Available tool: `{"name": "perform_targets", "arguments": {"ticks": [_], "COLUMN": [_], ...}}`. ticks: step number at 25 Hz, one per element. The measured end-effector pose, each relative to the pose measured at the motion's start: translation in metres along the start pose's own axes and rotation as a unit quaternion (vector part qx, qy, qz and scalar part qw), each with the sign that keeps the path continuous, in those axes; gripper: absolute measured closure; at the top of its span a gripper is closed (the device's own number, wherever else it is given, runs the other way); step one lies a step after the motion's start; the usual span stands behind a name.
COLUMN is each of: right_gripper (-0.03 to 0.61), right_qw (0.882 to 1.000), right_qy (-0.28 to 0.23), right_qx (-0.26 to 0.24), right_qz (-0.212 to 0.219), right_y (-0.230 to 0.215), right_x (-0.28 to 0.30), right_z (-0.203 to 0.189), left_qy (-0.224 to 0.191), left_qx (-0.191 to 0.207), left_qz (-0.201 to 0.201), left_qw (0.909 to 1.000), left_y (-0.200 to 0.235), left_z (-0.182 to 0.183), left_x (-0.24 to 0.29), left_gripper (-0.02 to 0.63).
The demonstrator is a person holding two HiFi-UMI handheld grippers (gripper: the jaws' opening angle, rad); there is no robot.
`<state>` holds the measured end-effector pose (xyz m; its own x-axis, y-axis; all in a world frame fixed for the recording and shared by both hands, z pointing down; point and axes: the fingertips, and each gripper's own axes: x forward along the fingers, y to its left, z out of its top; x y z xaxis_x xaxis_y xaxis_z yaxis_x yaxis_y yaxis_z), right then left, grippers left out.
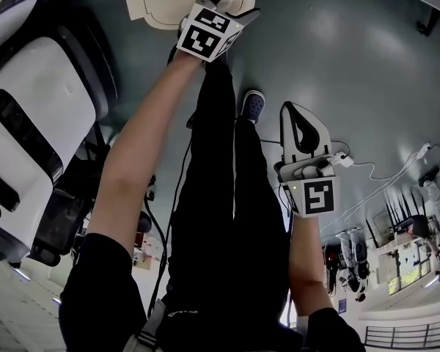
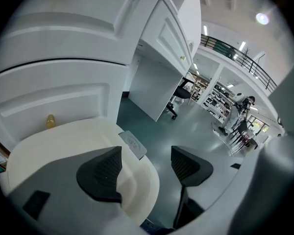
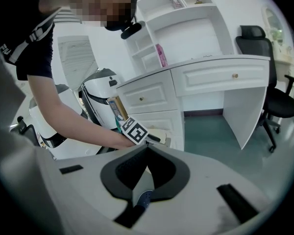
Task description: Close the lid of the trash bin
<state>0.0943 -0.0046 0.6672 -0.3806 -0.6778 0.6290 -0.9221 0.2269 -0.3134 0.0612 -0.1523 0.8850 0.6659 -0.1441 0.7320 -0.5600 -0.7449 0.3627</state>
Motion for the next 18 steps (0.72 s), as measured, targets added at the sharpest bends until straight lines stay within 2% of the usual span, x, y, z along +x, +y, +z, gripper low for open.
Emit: {"name": "perform_targets", "arguments": {"ticks": [4,8,15,18], "right_gripper": [0.574,0.574,0.572,0.573], "right_qw": [1.000,1.000,1.000,1.000], "right_qy": [0.003,0.004,0.002,0.005], "right_qx": [0.004,0.004,0.008,0.010], "right_qz": [0.002,0.004,0.000,-0.003], "right_y": [0.001,0.004,-0.003,-0.003], "right_x": [0.002,0.004,0.004,0.000], "right_z": [-0.005,-0.004,-0.004,-0.008], "left_qy": [0.003,0.008,0.008,-0.007], "left_qx": [0.010,-0.012,-0.023,-0.050], "left_qz": [0.006,0.002,0.003,-0.004], "left_qw": [0.9999,0.9999,0.9997,0.9987], "left_y": [0.002,0.005,0.006,0.007], "left_z": [0.001,-0.002,0.004,0.006], "left_x": [0.005,0.009,0.016,0.010], "left_gripper": [0.290,0.301,0.301,0.301]}}
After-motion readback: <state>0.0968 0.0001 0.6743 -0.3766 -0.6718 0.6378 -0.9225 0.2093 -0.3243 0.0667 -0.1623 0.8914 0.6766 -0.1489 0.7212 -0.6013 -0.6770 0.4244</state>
